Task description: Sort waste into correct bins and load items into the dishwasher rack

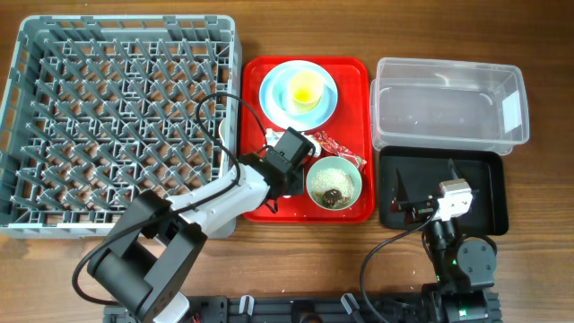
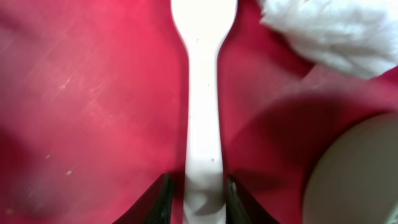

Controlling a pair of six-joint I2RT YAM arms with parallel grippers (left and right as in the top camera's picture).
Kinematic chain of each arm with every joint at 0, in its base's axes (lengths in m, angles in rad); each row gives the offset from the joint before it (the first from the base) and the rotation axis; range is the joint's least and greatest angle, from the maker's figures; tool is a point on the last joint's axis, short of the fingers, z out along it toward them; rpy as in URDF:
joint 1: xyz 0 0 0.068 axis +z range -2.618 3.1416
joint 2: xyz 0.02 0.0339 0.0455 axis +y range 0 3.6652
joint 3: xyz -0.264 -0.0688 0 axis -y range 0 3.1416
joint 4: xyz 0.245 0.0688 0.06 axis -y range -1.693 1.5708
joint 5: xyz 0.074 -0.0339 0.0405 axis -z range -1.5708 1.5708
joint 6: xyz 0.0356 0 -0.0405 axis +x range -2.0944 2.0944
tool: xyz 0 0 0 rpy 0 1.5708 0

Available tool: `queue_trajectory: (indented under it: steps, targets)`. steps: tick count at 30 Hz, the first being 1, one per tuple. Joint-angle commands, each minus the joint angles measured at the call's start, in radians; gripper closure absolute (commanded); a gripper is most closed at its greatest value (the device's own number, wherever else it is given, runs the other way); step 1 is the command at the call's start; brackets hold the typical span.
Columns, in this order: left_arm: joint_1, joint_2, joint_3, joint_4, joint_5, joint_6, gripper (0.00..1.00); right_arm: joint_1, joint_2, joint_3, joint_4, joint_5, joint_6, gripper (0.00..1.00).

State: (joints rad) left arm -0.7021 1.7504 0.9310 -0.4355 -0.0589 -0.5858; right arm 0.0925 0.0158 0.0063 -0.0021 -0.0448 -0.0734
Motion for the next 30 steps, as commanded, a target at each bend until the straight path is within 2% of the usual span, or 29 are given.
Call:
queue_trajectory:
  steps: [1, 8, 13, 18, 22, 23, 27, 30]
  targets:
    - [0.015, 0.035, -0.026, -0.069, 0.026, -0.006, 0.7, -0.005, -0.002, -0.001, 0.003, -0.009, -0.005, 0.0]
    - [0.015, 0.035, -0.008, -0.217, 0.124, 0.002, 0.75, -0.005, -0.002, -0.001, 0.003, -0.009, -0.005, 0.0]
    - [0.015, 0.035, -0.008, -0.329, 0.122, 0.005, 0.81, -0.005, -0.002, -0.001, 0.003, -0.009, -0.005, 0.0]
    - [0.015, 0.031, -0.008, -0.366, 0.122, 0.005, 0.83, -0.005, -0.002, -0.001, 0.003, -0.009, -0.005, 0.0]
    - [0.015, 0.003, 0.021, -0.36, 0.108, 0.007, 0.69, -0.005, -0.002, -0.001, 0.003, -0.009, -0.005, 0.0]
    - [0.015, -0.005, 0.039, -0.36, 0.098, 0.011, 0.61, -0.005, -0.002, -0.001, 0.003, -0.009, -0.005, 0.0]
    - [0.015, -0.038, 0.105, -0.365, -0.028, 0.013, 0.53, -0.005, -0.002, -0.001, 0.003, -0.009, -0.005, 0.0]
    - [0.015, -0.041, 0.112, -0.299, -0.147, 0.012, 0.52, -0.005, -0.002, -0.001, 0.003, -0.009, -0.005, 0.0]
